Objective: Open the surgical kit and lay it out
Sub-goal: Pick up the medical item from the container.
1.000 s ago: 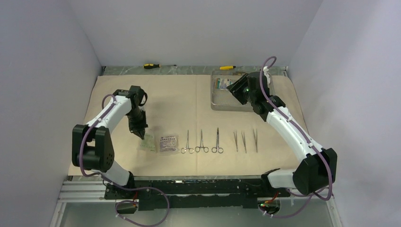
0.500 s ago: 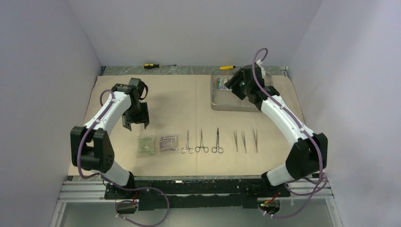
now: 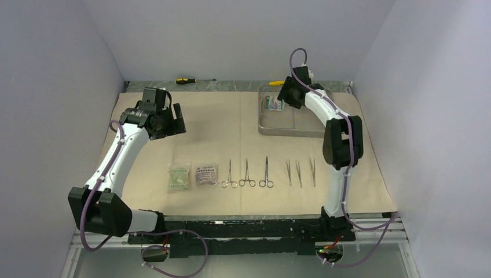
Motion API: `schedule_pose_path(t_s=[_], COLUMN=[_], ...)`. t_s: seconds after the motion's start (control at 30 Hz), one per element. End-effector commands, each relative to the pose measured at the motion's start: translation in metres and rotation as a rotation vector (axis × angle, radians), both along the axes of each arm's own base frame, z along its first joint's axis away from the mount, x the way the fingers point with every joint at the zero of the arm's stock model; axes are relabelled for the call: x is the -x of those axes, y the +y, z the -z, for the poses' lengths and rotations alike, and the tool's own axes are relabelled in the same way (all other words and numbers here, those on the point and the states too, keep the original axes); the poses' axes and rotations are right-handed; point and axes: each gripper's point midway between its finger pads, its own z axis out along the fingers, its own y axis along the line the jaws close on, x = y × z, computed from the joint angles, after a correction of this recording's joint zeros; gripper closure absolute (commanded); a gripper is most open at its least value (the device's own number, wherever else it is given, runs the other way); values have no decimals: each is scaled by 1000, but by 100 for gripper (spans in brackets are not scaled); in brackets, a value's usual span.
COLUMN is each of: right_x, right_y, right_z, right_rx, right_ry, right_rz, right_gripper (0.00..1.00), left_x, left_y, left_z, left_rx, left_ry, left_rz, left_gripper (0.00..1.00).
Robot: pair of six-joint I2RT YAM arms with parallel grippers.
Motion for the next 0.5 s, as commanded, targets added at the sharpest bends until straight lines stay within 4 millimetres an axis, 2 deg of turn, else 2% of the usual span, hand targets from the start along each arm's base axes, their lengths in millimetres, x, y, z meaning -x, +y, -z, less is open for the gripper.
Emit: schedule_pose_path(t_s=[0.0,0.1,0.2,0.27,0.47], right_x=[-43,-60,-73,-78,-89], right_y=[-15,-11,-10,-12,-8], right_z=[1,10,18,35,56], right_rx=[81,95,104,116,110], right_ry=[-52,-66,-77,-54,-50], right_rz=[-110,-176,-197,-190,-213], right_gripper=[44,53,53,53,53], left_x=[-25,-31,-37,-40,-47], left_y=[-17,-27,-33,-36,-39], left_z=[-26,-22,-13,-10,-5], left_rx=[84,126,151,164,169], left_ry=[-121,-112,-84,-73,-62], left_rz=[36,52,60,61,67], left_gripper=[18,19,19,19,19])
